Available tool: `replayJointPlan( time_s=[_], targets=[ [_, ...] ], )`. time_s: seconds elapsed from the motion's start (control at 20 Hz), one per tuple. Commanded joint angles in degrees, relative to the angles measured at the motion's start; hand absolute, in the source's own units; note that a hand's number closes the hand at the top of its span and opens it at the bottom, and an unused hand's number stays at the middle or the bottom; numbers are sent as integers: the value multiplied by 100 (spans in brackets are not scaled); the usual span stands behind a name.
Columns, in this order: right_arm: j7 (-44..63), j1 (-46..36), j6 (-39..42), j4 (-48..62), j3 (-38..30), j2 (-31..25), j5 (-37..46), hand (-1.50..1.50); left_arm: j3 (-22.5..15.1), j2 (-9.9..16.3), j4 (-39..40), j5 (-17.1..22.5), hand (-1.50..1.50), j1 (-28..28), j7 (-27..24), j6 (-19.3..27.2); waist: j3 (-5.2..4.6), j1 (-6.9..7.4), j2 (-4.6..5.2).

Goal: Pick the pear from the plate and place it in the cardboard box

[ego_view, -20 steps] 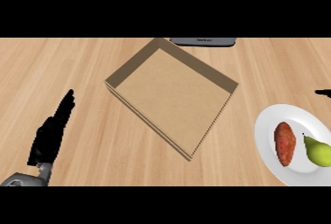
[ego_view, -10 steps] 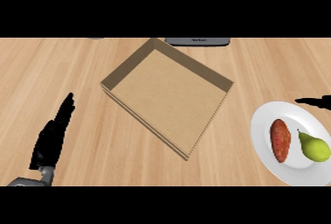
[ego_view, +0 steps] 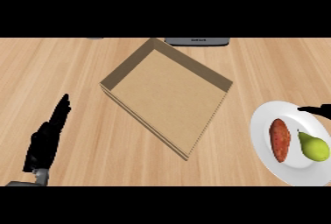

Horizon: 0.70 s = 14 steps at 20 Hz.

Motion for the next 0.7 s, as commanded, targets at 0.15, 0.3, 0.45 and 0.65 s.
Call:
replayJointPlan(
  time_s=[0.15, 0.3, 0.45, 0.65],
  targets=[
    [-495, 262, -359, 348, -198, 242, 617, -150, 292, -219, 145, -204, 0, 23, -100, -278, -1, -9, 2],
    [-433, 63, -407, 521, -191, 494, 858, -150, 398, -277, 178, -271, 0, 96, -176, -329, -1, 5, 5],
    [-195, 382, -235, -6, -488, 484, 775, -150, 284, -395, -384, -458, 0, 462, 108, -302, -2, -14, -8],
    [-257, 321, -439, 235, -581, 783, 1036, -150, 390, -504, -403, -601, 0, 191, 344, -402, -1, -12, -4]
  ],
)
